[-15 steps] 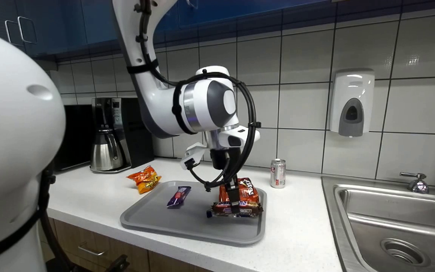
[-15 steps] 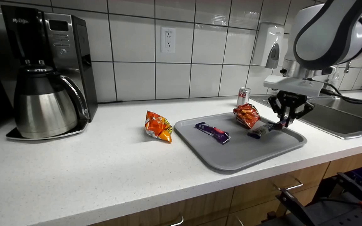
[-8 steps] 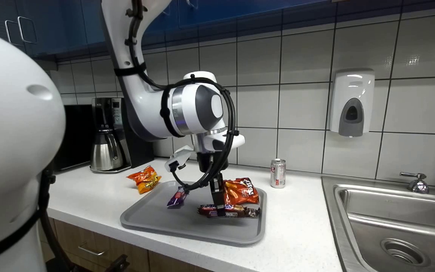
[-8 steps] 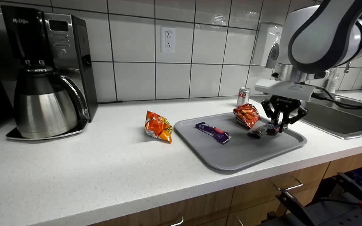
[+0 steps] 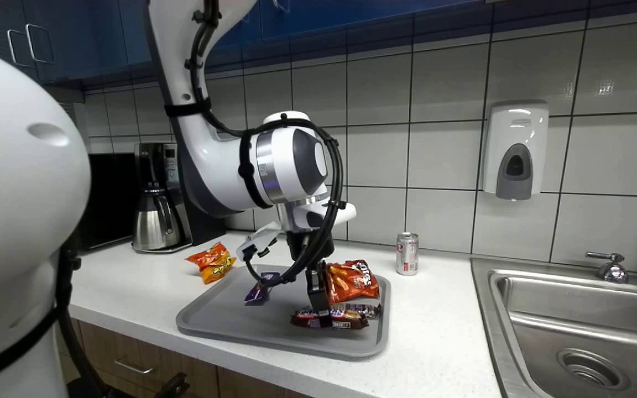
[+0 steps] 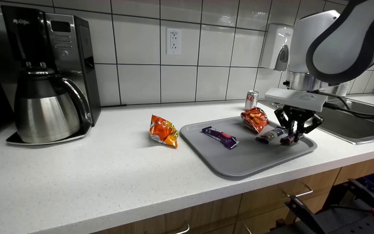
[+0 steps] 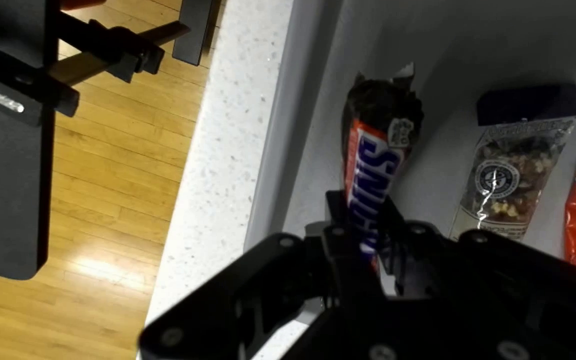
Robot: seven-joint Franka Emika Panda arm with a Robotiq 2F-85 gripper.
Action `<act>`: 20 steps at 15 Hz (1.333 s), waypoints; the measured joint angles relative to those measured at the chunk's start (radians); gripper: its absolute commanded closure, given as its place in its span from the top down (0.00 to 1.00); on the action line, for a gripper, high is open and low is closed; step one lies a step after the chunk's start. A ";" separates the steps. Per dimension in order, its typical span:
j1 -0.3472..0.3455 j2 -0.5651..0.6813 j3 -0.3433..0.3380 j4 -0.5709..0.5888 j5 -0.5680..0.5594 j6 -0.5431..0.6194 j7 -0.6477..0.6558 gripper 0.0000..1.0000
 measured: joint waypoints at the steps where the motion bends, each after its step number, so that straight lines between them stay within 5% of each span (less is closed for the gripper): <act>1: -0.004 0.005 0.000 0.000 -0.007 0.001 0.012 0.04; 3: -0.007 0.017 0.000 0.000 -0.012 0.001 0.029 0.04; 5: -0.007 0.027 0.000 -0.001 -0.012 0.002 0.036 0.43; 12: -0.008 0.020 -0.003 -0.004 -0.012 0.002 0.036 0.95; 20: -0.034 -0.078 0.001 -0.014 -0.012 0.001 -0.097 1.00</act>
